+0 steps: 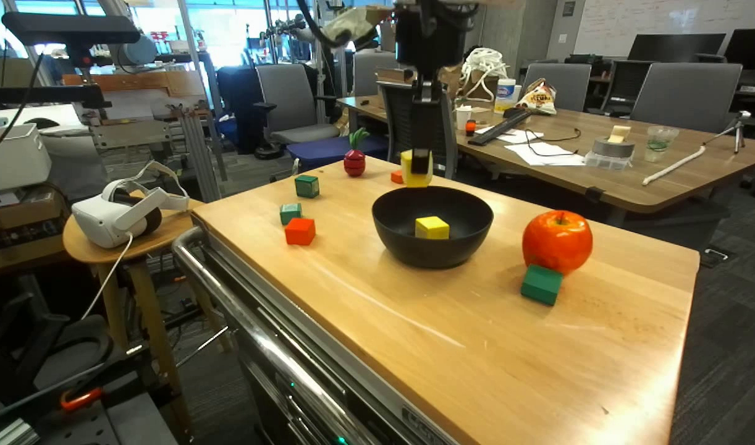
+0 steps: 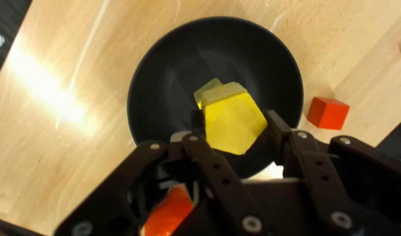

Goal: Put all the blocks and the beetroot in the bowl then move the apple to the left

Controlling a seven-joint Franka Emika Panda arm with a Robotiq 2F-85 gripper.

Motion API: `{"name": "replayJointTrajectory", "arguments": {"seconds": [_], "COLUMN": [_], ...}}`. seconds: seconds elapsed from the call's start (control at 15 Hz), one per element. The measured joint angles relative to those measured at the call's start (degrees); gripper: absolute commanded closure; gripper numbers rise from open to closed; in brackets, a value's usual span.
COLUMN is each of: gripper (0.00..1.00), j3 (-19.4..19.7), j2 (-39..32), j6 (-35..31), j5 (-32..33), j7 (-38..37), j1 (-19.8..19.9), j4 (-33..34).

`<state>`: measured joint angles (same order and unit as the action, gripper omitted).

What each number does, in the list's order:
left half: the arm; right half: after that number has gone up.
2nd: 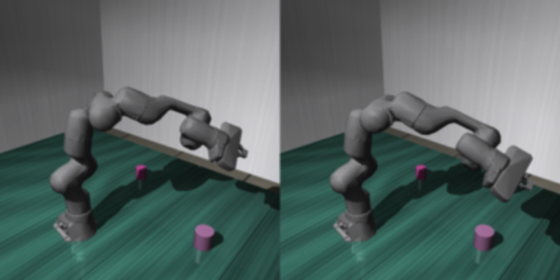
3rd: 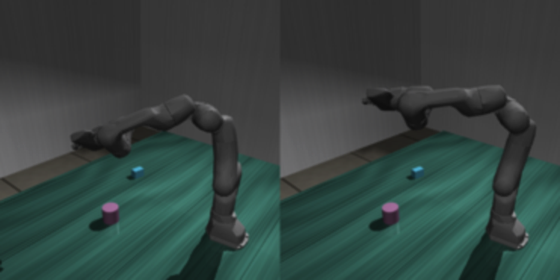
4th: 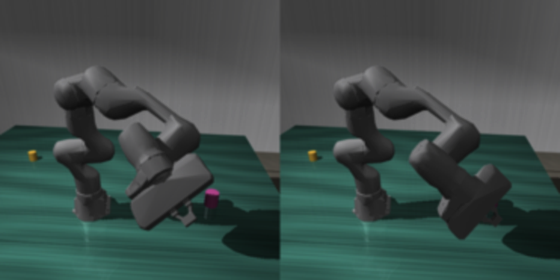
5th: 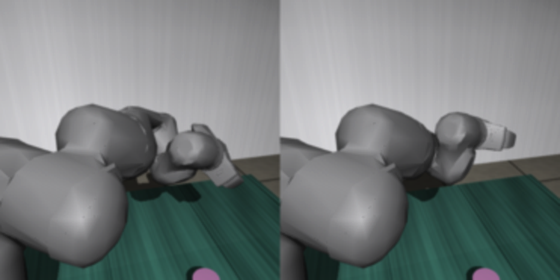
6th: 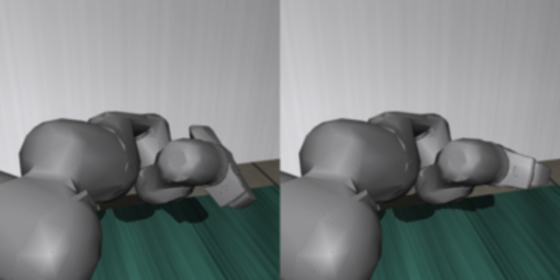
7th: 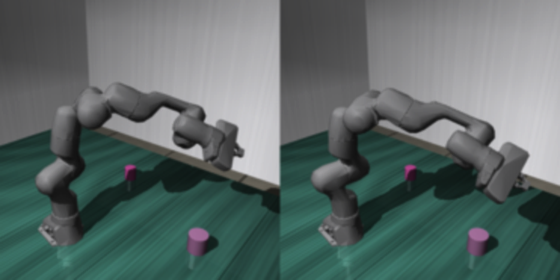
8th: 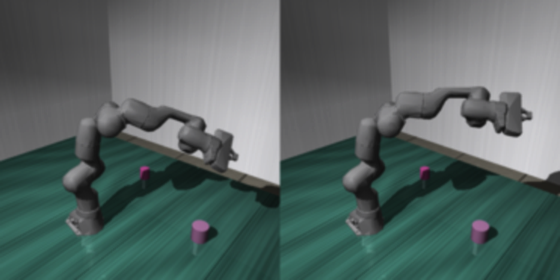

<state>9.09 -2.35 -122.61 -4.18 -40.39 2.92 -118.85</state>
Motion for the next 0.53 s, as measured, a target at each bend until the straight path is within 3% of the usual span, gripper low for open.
{"name": "replayJointTrajectory", "arguments": {"seconds": [0.13, 0.2, 0.27, 0.4, 0.53], "gripper": [0.80, 0.52, 0.29, 0.26, 0.12], "j3": [0.00, 0.00, 0.00, -0.06, -0.72], "j2": [-0.08, -0.09, -0.09, -0.07, -0.04], "j6": [-0.41, -0.51, -0.51, -0.56, -1.40], "j5": [-3.25, -3.95, -4.26, -4.29, -4.03], "j7": [1.96, 2.59, 3.16, 3.81, 4.06], "j1": [0.92, 1.24, 1.45, 1.57, 1.53], "j4": [-1.98, -2.40, -2.52, -2.33, -1.71]}}
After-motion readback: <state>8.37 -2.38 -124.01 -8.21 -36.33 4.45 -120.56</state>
